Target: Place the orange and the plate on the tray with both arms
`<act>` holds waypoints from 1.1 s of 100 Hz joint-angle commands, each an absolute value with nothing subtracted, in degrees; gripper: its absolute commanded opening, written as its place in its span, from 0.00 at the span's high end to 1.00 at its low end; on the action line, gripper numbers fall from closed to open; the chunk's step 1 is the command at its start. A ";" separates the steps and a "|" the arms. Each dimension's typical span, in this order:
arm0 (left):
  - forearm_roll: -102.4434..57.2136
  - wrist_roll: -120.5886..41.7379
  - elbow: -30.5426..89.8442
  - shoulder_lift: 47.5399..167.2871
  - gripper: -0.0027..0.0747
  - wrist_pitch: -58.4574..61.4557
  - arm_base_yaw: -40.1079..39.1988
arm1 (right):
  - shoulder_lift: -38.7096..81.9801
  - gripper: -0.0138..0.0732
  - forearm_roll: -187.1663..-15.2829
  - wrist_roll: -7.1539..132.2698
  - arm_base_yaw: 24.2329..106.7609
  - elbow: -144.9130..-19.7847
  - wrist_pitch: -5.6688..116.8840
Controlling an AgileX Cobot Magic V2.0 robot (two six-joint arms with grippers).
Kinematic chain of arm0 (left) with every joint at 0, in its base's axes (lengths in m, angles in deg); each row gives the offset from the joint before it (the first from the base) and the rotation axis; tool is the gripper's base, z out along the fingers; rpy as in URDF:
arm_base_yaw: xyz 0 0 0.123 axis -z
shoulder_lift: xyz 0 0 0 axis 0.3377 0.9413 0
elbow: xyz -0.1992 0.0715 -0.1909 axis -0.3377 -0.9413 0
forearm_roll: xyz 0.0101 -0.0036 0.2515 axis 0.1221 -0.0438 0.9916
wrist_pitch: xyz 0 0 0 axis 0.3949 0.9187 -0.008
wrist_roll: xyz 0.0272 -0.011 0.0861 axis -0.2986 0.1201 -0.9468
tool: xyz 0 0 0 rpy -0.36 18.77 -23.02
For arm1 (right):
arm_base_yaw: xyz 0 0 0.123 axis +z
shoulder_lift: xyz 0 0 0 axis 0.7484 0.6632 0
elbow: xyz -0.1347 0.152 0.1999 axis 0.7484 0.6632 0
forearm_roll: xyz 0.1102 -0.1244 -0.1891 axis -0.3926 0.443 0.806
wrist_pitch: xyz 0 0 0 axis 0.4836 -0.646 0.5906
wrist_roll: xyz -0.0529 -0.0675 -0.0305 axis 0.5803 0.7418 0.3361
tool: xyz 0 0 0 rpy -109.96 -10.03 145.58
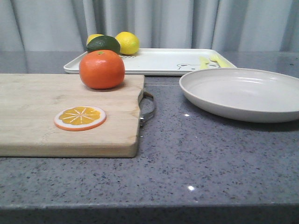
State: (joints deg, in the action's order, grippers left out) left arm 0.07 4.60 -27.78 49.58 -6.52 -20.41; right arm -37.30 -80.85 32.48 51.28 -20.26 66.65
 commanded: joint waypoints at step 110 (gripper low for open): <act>-0.20 5.05 -3.77 80.84 0.99 -19.15 -20.34 | -12.99 0.91 -80.66 32.51 51.23 -45.55 72.06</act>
